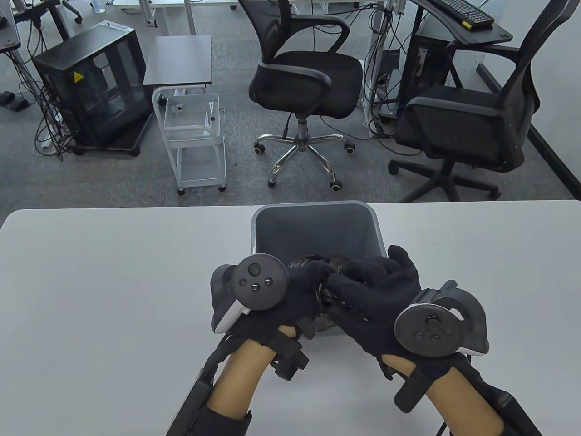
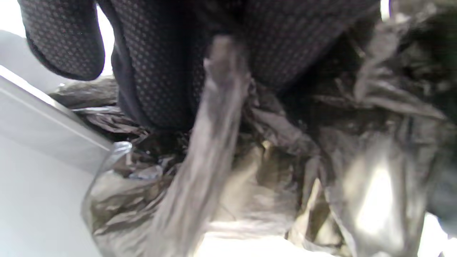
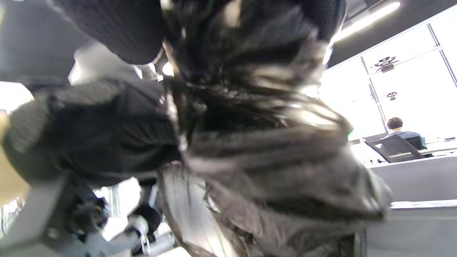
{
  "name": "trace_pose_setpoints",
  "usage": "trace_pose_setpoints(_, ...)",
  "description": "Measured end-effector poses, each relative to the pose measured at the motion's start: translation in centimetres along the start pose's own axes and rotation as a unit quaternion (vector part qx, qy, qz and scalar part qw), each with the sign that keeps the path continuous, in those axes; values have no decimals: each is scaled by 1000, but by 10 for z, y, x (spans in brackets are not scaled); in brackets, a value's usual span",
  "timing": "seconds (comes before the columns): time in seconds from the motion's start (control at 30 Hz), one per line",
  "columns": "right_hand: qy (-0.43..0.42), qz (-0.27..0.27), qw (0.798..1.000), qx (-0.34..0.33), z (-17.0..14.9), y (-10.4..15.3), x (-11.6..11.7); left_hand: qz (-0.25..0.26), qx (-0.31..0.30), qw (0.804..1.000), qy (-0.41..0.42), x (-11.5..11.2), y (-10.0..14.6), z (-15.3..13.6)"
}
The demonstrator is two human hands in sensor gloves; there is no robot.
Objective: Twist garbage bag top to tighten it
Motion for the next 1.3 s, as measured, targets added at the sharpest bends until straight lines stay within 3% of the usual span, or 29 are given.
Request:
trace_pose_setpoints(0.23, -10, -51, 998, 41, -37, 28, -28, 47, 72, 988, 131, 23, 1, -33)
trace_pose_setpoints(0.4, 40, 1, 996, 85, -59, 33, -6, 66, 74, 976, 192, 32, -1, -29)
trace_pose_setpoints(0.57, 47, 43, 992, 105, -64, 22, 23, 60, 59, 971, 225, 30, -3, -13)
trace_pose_setpoints(0.73, 9, -19, 996, 86, -49, 1, 28, 32, 42, 971, 233, 18, -5, 4)
trace_pose_setpoints(0.9, -44, -93, 992, 72, -36, -18, 20, -56, 24, 978, 201, -2, -2, 15)
trace_pose_setpoints(1.13, -88, -138, 982, 99, -52, -19, 6, 24, 15, 974, 224, 26, 25, -4)
trace_pose_setpoints(1.3, -129, -154, 972, 123, -63, -19, 0, 49, 46, 988, 136, 39, 47, -26)
Point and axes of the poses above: the tracker on the back of each hand, its own z axis roughly to the thumb side, its own y axis roughly from the fingertips to the wrist, x = y × z, the point moved 3 cm from there along -y, roughly from the wrist to the fingertips, and after that the axes turned 12 degrees about -y, right-handed, at the moved point
